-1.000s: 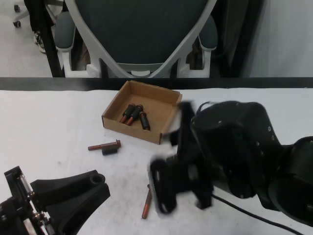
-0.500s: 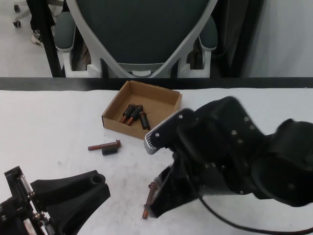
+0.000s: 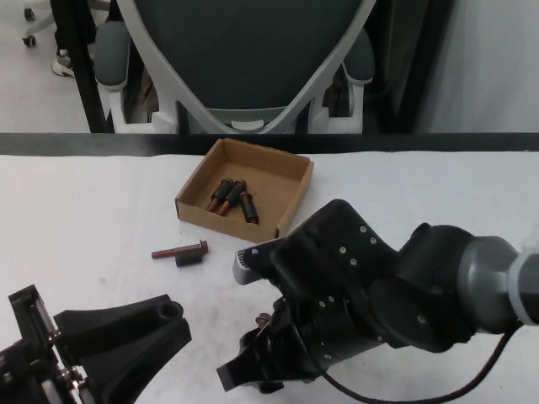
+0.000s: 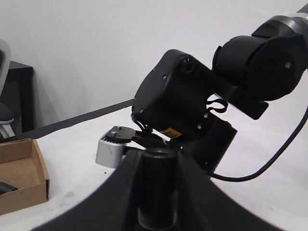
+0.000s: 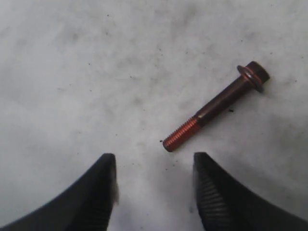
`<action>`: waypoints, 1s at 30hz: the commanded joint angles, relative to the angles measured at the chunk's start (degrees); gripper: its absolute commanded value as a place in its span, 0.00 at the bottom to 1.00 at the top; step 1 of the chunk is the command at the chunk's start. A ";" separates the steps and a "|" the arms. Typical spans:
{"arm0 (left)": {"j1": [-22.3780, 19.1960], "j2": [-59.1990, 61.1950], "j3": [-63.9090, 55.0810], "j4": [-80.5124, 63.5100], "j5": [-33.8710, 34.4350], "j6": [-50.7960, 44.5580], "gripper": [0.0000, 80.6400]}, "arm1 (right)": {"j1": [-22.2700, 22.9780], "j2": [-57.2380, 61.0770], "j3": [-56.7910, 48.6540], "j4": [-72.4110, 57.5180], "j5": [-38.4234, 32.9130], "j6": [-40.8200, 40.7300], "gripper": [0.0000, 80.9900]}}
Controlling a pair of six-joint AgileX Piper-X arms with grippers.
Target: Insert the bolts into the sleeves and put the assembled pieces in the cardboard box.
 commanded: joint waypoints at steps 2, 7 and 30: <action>-0.06 -0.57 -0.55 -1.89 0.89 0.88 0.01 | -1.57 1.30 -1.37 -0.19 0.45 2.59 0.62; -0.06 -0.57 -0.55 -1.89 0.89 0.88 0.01 | -3.60 3.53 -3.81 -0.26 0.44 5.96 0.62; -0.06 -0.57 -0.55 -1.89 0.85 0.21 0.01 | -5.24 12.73 -12.90 10.25 3.90 12.61 0.62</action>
